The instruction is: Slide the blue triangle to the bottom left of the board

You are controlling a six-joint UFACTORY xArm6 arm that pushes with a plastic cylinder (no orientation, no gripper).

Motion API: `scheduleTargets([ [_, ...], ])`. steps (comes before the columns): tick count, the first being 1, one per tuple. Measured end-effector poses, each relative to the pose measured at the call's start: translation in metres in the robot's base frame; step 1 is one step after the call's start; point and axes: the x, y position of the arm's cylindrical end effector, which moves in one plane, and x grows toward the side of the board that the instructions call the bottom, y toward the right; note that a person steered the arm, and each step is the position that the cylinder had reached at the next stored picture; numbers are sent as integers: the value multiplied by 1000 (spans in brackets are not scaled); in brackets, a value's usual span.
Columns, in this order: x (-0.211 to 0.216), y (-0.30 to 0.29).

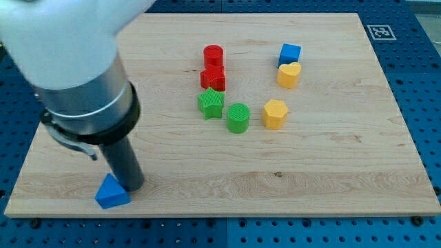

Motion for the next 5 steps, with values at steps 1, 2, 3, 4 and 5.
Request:
scheduleTargets([
  [1,0,-14],
  [2,0,-3],
  [3,0,17],
  [4,13,44],
  [5,33,49],
])
